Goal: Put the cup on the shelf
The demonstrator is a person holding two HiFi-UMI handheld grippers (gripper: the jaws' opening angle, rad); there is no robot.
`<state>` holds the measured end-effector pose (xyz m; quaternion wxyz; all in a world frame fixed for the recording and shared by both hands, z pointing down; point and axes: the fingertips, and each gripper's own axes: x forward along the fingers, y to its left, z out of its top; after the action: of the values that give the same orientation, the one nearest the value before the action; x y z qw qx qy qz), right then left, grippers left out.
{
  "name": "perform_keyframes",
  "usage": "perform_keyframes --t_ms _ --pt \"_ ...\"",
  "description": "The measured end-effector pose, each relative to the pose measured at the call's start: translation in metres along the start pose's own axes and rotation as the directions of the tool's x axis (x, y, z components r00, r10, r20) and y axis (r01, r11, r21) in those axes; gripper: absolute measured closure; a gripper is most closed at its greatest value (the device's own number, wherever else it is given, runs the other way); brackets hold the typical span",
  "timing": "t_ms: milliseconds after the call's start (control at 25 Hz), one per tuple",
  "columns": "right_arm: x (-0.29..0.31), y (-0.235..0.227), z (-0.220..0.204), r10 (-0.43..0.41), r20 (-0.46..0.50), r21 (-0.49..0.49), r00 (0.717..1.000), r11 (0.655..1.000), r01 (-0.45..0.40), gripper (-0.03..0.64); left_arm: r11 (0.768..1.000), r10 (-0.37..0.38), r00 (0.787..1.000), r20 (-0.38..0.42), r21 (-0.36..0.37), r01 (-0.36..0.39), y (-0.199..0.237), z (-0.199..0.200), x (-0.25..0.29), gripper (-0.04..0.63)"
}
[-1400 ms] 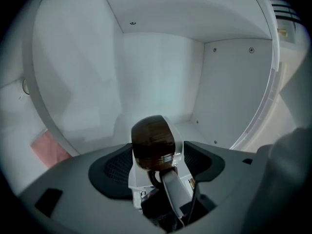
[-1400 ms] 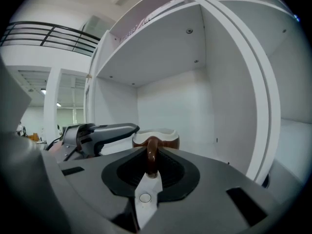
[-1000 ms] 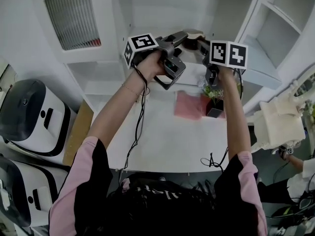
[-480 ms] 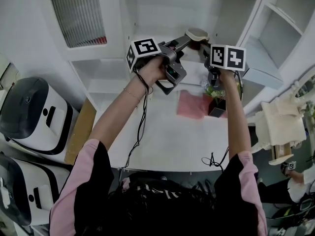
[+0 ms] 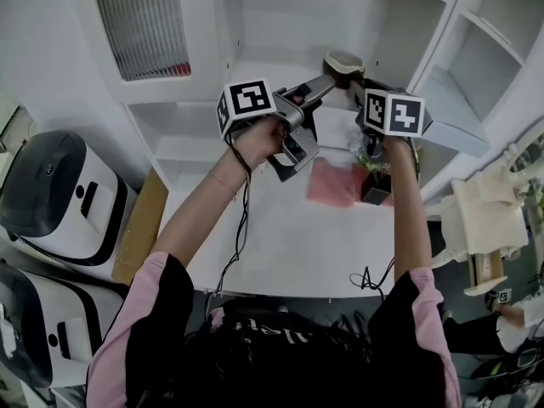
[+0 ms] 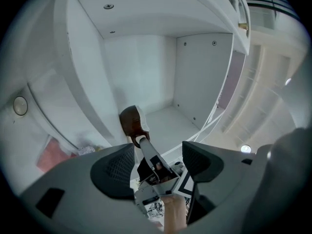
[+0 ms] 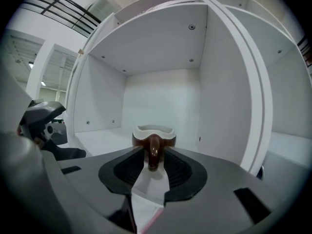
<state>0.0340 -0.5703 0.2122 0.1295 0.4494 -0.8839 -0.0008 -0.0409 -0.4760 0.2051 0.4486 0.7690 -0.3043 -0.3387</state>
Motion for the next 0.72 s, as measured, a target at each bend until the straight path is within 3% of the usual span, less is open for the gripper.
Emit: perform_keyframes --t_ms 360,520,720 --pt "-0.057 0.033 -0.015 0.037 0.124 0.015 0.992 0.999 -0.039 0.482 0.995 -0.031 0.998 -0.051 0.092 0.035 0.010 -0.039 -0.055 0.305" --pt "-0.085 0.067 -0.057 0.073 0.172 0.094 0.982 0.992 -0.090 0.482 0.986 0.008 0.998 -0.065 0.167 0.003 0.033 -0.061 -0.089 0.316" --pt "-0.104 0.118 -0.133 0.108 0.135 0.189 0.985 0.973 -0.132 0.482 0.952 0.097 0.992 -0.081 0.298 -0.069 0.072 -0.089 -0.138 0.327"
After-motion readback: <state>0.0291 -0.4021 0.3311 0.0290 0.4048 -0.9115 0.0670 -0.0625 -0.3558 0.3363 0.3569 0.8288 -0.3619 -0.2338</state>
